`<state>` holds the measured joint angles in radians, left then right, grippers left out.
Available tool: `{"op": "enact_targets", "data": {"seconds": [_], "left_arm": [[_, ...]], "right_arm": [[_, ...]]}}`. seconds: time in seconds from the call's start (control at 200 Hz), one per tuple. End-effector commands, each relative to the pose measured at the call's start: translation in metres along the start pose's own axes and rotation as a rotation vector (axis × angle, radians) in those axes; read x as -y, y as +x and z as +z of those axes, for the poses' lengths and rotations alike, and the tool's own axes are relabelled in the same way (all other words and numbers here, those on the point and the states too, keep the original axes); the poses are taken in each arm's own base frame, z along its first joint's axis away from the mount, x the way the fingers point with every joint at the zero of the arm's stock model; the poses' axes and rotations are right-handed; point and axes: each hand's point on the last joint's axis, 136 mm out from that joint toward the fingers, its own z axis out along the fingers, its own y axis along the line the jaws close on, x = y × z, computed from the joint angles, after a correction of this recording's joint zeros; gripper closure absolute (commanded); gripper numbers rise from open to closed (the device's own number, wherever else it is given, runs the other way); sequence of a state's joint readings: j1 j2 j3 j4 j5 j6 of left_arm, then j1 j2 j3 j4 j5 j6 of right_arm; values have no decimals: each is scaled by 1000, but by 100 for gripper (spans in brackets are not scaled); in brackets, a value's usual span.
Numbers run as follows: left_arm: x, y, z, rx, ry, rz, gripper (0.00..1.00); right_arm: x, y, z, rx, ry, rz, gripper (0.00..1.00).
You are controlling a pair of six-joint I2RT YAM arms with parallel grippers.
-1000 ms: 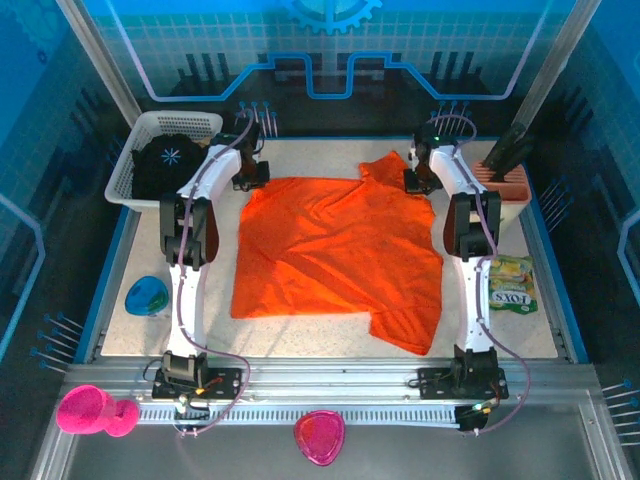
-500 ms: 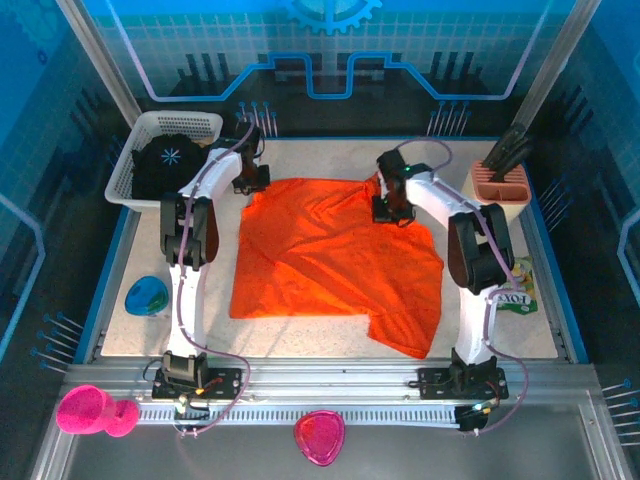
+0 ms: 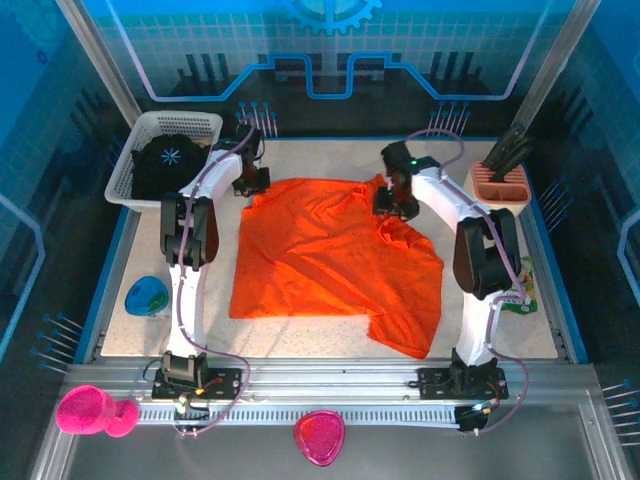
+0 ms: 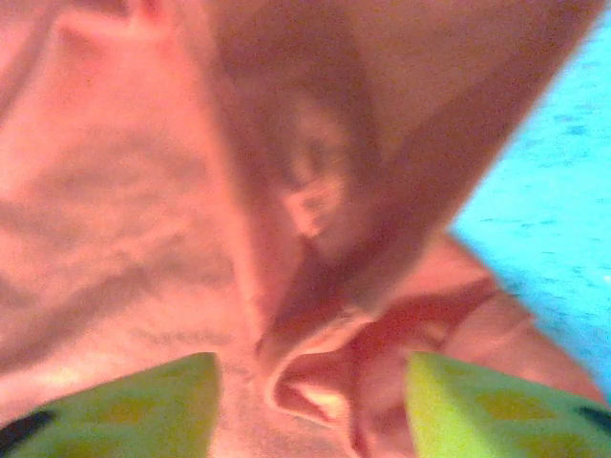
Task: Fold and stack the t-shirts
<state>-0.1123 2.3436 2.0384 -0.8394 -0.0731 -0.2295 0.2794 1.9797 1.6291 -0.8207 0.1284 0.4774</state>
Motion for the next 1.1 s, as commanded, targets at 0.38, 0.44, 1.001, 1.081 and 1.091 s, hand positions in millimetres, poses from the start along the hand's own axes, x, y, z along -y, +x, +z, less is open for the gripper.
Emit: {"op": "enact_targets", "data": {"seconds": [0.38, 0.44, 1.001, 1.081, 1.091], "left_arm": [[0, -3, -13, 23, 14, 4, 100], [0, -3, -13, 24, 15, 3, 100], [0, -3, -12, 21, 12, 25, 100], [-1, -3, -12, 22, 11, 27, 100], [-1, -3, -12, 22, 10, 27, 100]], "right_arm": [[54, -63, 55, -33, -71, 371, 37], [54, -67, 63, -46, -64, 382, 39], [62, -73, 101, -86, 4, 412, 56], [64, -73, 107, -93, 12, 414, 62], [63, -73, 107, -94, 12, 414, 62]]}}
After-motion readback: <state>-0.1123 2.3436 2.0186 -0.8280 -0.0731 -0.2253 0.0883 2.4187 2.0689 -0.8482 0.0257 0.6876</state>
